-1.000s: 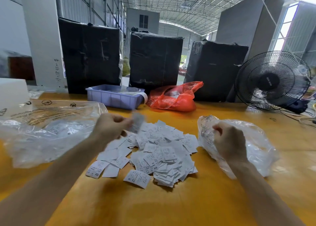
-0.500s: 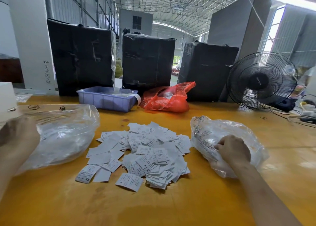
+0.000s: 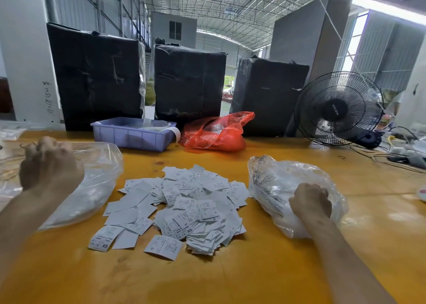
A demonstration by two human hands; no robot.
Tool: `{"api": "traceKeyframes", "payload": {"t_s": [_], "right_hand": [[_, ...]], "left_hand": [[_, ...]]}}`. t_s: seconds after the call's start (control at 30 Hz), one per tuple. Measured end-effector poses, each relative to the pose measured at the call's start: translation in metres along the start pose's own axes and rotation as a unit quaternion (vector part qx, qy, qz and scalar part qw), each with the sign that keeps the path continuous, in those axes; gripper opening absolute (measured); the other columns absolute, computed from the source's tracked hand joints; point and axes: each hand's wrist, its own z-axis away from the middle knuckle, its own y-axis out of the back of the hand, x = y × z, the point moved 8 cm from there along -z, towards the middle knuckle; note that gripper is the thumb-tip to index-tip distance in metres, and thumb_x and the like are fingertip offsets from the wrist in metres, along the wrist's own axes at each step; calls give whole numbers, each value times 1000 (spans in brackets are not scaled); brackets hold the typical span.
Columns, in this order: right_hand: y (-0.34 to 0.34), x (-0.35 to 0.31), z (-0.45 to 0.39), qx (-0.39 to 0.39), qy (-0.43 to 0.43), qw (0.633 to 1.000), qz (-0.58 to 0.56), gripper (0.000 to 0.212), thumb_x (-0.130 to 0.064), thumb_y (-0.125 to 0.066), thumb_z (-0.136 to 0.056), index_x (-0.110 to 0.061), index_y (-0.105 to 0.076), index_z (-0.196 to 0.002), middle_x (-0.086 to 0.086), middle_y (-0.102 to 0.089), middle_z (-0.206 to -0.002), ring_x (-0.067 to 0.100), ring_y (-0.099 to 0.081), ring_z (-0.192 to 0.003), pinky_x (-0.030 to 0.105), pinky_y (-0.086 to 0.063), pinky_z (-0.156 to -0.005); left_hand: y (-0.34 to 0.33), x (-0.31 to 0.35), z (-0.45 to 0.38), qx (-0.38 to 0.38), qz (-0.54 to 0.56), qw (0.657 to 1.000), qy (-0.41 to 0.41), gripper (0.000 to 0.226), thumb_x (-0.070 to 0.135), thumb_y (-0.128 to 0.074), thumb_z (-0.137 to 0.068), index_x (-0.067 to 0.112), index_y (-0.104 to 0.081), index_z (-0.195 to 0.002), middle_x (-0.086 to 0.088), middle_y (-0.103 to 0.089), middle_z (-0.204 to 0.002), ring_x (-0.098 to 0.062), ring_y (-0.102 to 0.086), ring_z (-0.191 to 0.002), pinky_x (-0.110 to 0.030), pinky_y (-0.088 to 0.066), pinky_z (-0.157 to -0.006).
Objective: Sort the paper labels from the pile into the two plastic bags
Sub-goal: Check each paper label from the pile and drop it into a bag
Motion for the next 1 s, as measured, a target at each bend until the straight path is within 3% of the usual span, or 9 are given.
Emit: {"api": "traceKeyframes", "payload": {"t_s": [0.1,0.2,0.37,0.5,0.67,0.73,0.87,0.93,1.0], "right_hand": [[-3,4,-1,-12,-7,1000,-5,20,-16,-59,-89,-4,-63,-105,14,-64,-105,32,-56,-102,37,-50,-82],[-2,2,-1,4,6,1000,-15,18,-13,-56,-90,-4,-63,-104,15,-66,-102,32,-59,-98,37,-51,-81],[-3,4,-1,-16,-17,1000,-11,34,-31,-61,-91,-3,-58,-108,17,-61,-109,33,-53,-107,40,-45,-82],[3,0,1,23,5,1000,-16,22,-23,-62,-91,-3,-64,-100,15,-67,-98,32,-59,-97,37,-49,-79],[12,-10,1,60,50,977,-198,33,-6,-53,-92,0,-55,-60,15,-58,-66,31,-55,-68,31,-40,-59],[15,-21,4,56,76,960,-263,33,-2,-52,-92,6,-56,-60,17,-60,-67,33,-57,-69,34,-46,-62],[43,-40,20,97,101,863,-485,15,-6,-63,-88,5,-71,-95,14,-72,-92,30,-66,-93,25,-52,-77],[43,-63,36,-30,76,750,-656,8,-14,-71,-79,-9,-75,-84,9,-73,-87,23,-69,-90,22,-54,-76],[37,-101,64,-200,83,645,-733,12,-20,-70,-74,-10,-74,-79,11,-73,-83,20,-71,-83,24,-56,-72]], "left_hand": [[23,34,23,58,24,996,-66,25,3,-71,-73,-12,-62,-91,-31,-53,-92,-48,-50,-82,-53,-45,-66],[43,65,41,109,65,982,-143,29,0,-75,-71,-9,-67,-97,-32,-59,-97,-50,-53,-84,-54,-47,-67],[57,99,62,104,129,965,-204,29,0,-73,-74,-6,-69,-102,-28,-62,-108,-47,-55,-95,-54,-50,-76],[66,115,75,110,154,951,-246,27,-3,-77,-70,-7,-71,-96,-26,-65,-101,-46,-58,-90,-52,-51,-74],[68,133,89,89,174,936,-293,24,0,-78,-70,-5,-72,-93,-22,-67,-97,-39,-62,-87,-46,-53,-73],[68,138,96,82,183,932,-303,24,0,-79,-69,-4,-73,-91,-21,-68,-95,-38,-62,-85,-44,-54,-70],[68,148,105,64,225,914,-331,23,0,-80,-69,-1,-73,-91,-16,-68,-94,-34,-63,-83,-41,-54,-71],[66,153,109,19,299,898,-323,19,8,-75,-78,4,-72,-97,-8,-69,-98,-25,-64,-87,-34,-54,-76],[54,157,111,-106,418,867,-249,23,30,-68,-85,13,-70,-100,4,-69,-98,-9,-65,-85,-22,-54,-72]]}}
